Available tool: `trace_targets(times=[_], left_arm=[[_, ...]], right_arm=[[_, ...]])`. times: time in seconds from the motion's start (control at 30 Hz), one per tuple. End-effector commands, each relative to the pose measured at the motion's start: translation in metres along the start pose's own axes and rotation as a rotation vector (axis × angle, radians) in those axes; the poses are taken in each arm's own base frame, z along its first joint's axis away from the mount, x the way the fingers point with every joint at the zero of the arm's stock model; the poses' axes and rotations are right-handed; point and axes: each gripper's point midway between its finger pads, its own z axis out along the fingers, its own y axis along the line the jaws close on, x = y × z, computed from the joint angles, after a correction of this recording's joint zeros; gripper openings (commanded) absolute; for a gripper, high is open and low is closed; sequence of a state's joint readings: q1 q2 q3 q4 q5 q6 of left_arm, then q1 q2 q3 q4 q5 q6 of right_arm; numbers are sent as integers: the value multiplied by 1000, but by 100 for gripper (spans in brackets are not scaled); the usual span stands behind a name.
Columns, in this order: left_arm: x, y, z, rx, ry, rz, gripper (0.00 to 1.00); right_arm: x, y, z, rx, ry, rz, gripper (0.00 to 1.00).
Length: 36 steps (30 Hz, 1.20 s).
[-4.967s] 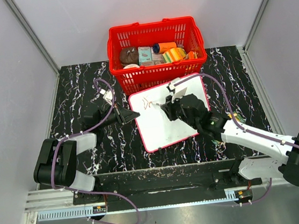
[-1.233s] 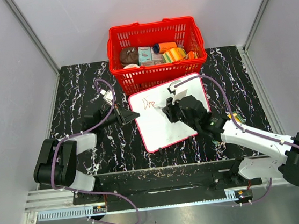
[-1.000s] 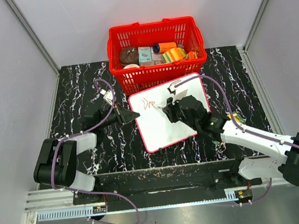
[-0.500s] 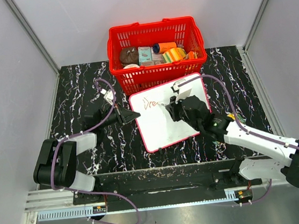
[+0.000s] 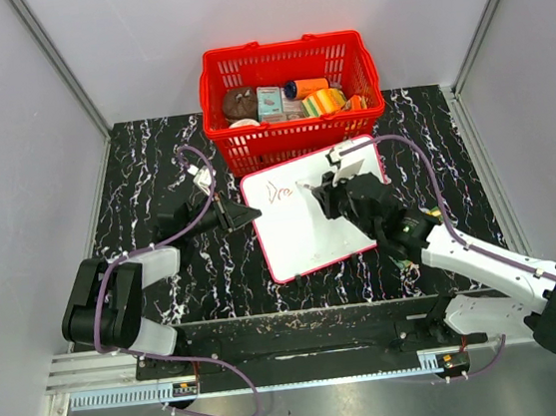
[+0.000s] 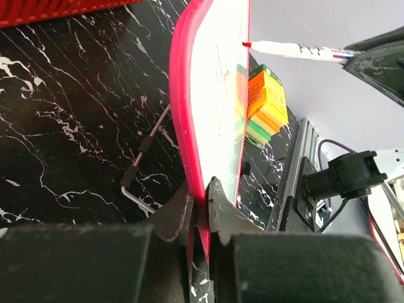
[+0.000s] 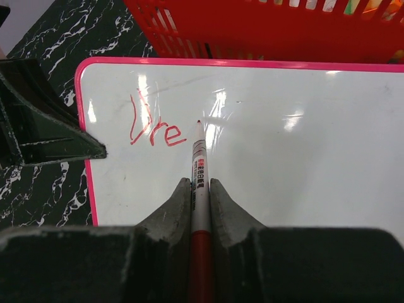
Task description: Write a sentence on the whiteboard
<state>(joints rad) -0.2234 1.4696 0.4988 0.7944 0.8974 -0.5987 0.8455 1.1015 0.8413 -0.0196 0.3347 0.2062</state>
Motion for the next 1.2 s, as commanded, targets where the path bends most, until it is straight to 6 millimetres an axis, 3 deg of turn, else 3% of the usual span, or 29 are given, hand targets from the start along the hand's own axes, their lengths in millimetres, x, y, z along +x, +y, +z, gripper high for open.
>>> trace_targets(times=[0.0, 0.57, 0.97, 1.17], left_arm=[[-4, 2, 4, 0, -3, 159, 0], [-3, 2, 5, -3, 0, 159, 0], [-2, 2, 5, -1, 3, 160, 0], [-2, 2, 5, -3, 3, 160, 0]], right_arm=[[-29, -4, 0, -31, -82, 64, 0], [-19, 1, 2, -69, -49, 37, 0], [-3, -4, -4, -60, -11, 48, 0], [-5, -9, -1, -24, -21, 51, 0]])
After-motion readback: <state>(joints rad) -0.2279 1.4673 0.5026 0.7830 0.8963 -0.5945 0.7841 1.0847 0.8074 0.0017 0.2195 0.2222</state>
